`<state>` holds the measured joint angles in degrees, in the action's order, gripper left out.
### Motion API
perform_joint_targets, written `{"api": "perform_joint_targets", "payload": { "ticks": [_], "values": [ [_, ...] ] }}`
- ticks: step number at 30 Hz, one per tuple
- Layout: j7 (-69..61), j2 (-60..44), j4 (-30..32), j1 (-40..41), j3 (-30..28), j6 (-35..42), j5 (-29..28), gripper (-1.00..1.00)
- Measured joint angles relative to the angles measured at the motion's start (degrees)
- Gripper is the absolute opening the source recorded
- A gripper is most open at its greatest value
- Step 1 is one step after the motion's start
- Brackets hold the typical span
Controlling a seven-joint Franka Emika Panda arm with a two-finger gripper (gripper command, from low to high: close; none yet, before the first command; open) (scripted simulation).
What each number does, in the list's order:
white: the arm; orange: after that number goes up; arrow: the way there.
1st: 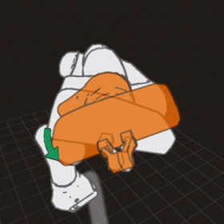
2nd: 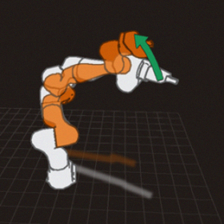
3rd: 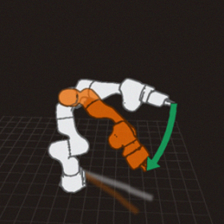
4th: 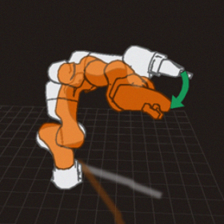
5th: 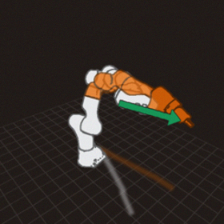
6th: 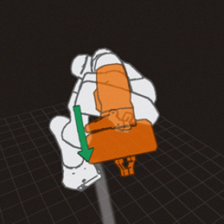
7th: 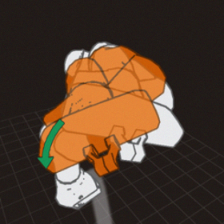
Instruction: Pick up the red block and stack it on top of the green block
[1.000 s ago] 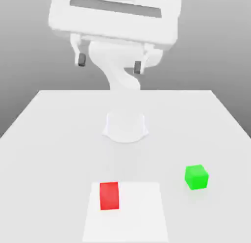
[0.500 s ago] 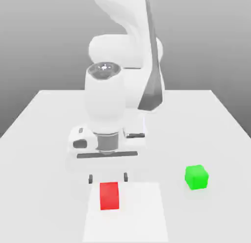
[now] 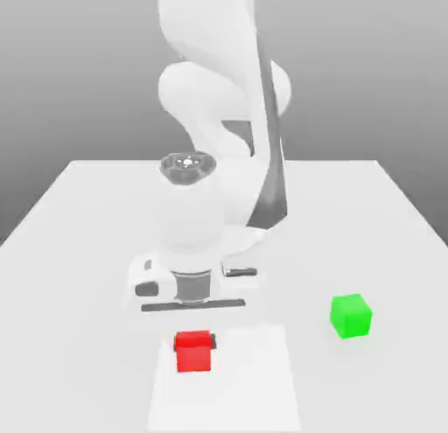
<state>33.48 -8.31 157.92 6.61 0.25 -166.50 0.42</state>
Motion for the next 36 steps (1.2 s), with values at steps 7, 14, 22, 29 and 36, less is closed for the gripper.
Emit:
{"api": "perform_joint_targets", "payload": {
  "ticks": [7, 14, 22, 29, 36],
  "values": [
    [6.80, 8.97, 1.43, -0.15, 2.21, 7.55, 0.10, -1.00],
    [28.66, 13.01, 2.06, -6.36, 7.15, 10.29, 2.16, -1.00],
    [53.53, 16.57, 3.00, -10.48, 14.58, 12.54, 5.40, -1.00],
    [74.94, 18.77, 4.05, -13.77, 22.06, 13.66, 8.76, -1.00],
    [94.19, 19.60, 4.93, -15.84, 29.10, 13.95, 10.93, -1.00]
  ]
}}
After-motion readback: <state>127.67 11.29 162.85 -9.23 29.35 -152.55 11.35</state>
